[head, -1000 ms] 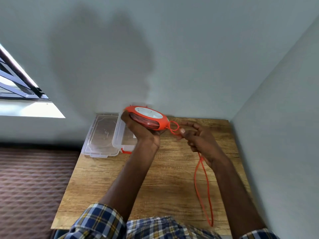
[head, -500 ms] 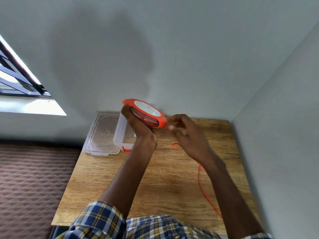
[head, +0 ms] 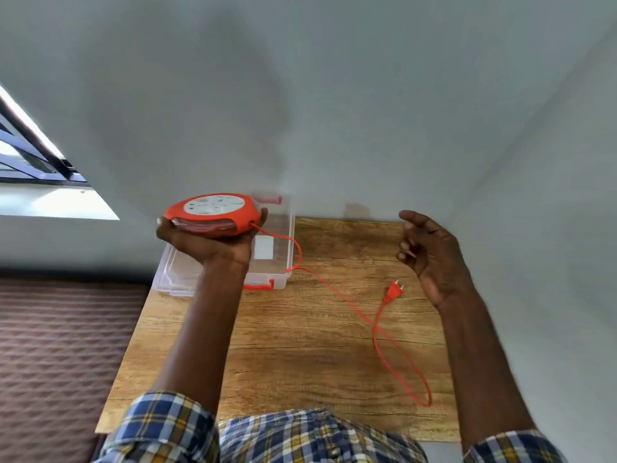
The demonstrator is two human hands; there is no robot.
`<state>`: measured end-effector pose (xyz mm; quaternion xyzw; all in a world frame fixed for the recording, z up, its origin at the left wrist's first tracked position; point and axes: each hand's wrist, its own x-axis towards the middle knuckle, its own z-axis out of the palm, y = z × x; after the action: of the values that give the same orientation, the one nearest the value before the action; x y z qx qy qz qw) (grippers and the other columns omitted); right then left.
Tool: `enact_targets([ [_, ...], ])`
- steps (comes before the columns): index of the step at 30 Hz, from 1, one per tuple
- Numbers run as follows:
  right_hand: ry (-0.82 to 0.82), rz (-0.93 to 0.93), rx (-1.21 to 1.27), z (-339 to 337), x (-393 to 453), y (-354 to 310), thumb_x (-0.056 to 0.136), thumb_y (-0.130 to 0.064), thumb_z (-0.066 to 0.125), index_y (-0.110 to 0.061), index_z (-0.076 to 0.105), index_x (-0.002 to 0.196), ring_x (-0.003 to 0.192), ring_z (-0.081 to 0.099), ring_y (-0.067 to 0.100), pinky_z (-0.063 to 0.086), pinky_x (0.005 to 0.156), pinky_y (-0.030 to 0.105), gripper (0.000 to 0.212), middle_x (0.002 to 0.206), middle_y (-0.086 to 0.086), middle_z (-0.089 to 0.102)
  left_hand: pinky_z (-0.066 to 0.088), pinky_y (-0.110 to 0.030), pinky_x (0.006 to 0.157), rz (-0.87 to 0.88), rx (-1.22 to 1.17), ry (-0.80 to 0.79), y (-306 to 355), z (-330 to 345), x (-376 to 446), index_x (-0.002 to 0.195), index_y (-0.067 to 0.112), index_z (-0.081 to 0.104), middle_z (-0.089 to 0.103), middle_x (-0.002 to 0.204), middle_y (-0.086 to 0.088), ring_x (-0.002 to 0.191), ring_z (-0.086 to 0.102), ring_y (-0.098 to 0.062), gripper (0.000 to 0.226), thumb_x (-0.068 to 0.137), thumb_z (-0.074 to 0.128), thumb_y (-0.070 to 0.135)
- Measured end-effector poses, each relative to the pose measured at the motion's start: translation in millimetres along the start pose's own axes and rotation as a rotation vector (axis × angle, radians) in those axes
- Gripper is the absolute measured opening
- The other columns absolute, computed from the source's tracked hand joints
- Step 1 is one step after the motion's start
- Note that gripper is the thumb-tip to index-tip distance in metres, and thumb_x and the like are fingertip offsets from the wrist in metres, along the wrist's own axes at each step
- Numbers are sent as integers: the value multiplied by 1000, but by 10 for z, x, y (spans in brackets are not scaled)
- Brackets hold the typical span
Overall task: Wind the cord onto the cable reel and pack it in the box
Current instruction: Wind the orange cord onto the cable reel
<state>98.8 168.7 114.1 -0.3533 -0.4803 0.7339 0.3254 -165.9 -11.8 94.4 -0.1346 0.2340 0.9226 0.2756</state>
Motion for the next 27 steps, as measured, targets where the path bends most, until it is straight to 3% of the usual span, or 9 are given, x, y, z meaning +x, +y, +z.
enact_targets([
  [3, -55, -44, -270, 394, -58, 165, 95, -10, 69, -21, 69, 124, 81, 64, 13, 51, 66, 28, 31, 93, 3, 67, 51, -78, 84, -32, 77, -7, -107, 53, -91, 139, 23, 62, 62, 139, -23, 121, 62, -53, 89, 88, 27, 86],
  [6, -279, -77, -448, 945, -208, 390, 89, -12, 79, -24, 65, 123, 93, 69, 5, 53, 80, 24, 39, 100, -12, 74, 43, -83, 95, -82, 143, -65, -296, 153, -208, 144, 22, 60, 63, 141, -24, 123, 63, -53, 87, 90, 28, 84],
  [9, -383, 37, -458, 1024, -232, 503, 92, -5, 73, -18, 68, 112, 64, 68, 0, 54, 63, 18, 25, 74, -15, 74, 37, -85, 97, -141, 152, -136, -405, 189, -267, 146, 18, 59, 58, 148, -27, 133, 54, -54, 87, 89, 34, 79],
  [13, -213, 163, -324, 521, -148, 433, 86, -2, 76, -17, 72, 100, 41, 40, 2, 46, 48, 23, 22, 64, -7, 62, 35, -87, 99, -194, 53, -186, -210, 153, -174, 149, 15, 56, 57, 149, -28, 133, 52, -58, 93, 87, 35, 81],
  [18, 235, -90, -972, 30, -2, 241, 81, -13, 77, -35, 70, 76, 72, 66, 6, 48, 64, 21, 24, 77, -12, 74, 44, -82, 96, -137, -15, -165, 45, 93, -50, 147, 11, 54, 58, 145, -31, 130, 53, -61, 93, 87, 32, 79],
  [20, 422, -177, -868, -112, 120, 59, 79, -6, 74, -31, 74, 84, 85, 69, 16, 55, 80, 28, 26, 86, -1, 76, 48, -78, 94, -113, -15, -169, 104, 80, -32, 145, 11, 57, 62, 141, -32, 128, 57, -59, 93, 88, 31, 80],
  [23, 339, -278, -523, -73, 267, -251, 73, 9, 73, -14, 75, 108, 86, 64, 18, 53, 84, 36, 42, 90, 7, 67, 48, -77, 95, -98, 77, -232, 77, 95, -96, 139, 13, 67, 66, 138, -27, 126, 62, -54, 91, 88, 33, 81],
  [25, 198, -287, -843, 99, 337, -346, 74, 7, 71, -22, 67, 125, 107, 61, 21, 51, 97, 44, 59, 114, 10, 62, 40, -84, 99, -123, 165, -283, -16, 133, -174, 139, 15, 68, 62, 145, -26, 130, 60, -52, 88, 88, 34, 79],
  [27, 3, -91, -1513, 252, 320, -336, 81, -7, 69, -34, 47, 148, 140, 43, 28, 36, 114, 52, 75, 148, 9, 43, 28, -87, 107, -151, 257, -308, -101, 165, -217, 151, 13, 54, 48, 157, -28, 141, 49, -53, 89, 92, 32, 76],
])
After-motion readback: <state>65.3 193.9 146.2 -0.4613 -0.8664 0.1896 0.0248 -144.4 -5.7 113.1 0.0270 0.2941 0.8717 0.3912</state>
